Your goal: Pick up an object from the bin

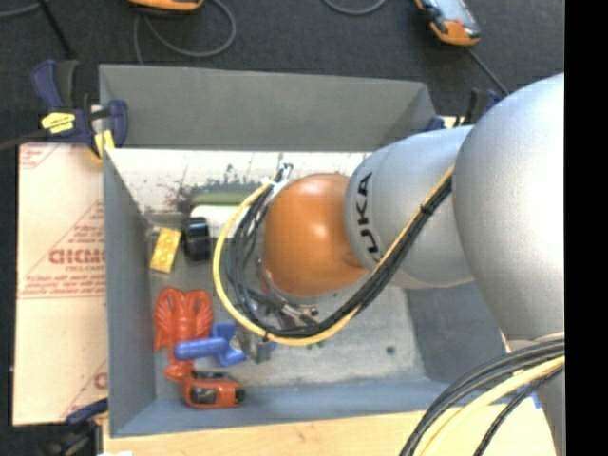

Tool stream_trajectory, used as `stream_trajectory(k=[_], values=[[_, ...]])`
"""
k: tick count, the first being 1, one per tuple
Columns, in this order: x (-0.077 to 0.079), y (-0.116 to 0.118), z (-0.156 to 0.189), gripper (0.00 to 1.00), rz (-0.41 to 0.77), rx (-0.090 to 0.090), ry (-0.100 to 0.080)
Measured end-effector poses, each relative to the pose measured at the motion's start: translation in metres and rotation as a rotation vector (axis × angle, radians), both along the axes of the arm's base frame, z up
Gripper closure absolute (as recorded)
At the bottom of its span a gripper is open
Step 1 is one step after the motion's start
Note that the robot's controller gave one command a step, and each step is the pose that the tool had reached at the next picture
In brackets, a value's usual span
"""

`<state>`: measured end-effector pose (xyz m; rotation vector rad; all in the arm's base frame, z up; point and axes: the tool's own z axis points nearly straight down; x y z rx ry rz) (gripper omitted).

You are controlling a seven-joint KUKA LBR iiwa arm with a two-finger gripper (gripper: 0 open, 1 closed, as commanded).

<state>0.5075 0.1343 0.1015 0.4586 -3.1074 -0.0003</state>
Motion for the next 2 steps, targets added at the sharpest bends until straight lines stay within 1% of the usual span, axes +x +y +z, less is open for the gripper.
stream_trajectory(k=[1, 2], values=[[-0.012, 0.002, 0.037, 1.0, -0.016, 0.001, -0.002], [0.001, -0.009, 0.036, 1.0, 0.026, 0.002, -0.009]])
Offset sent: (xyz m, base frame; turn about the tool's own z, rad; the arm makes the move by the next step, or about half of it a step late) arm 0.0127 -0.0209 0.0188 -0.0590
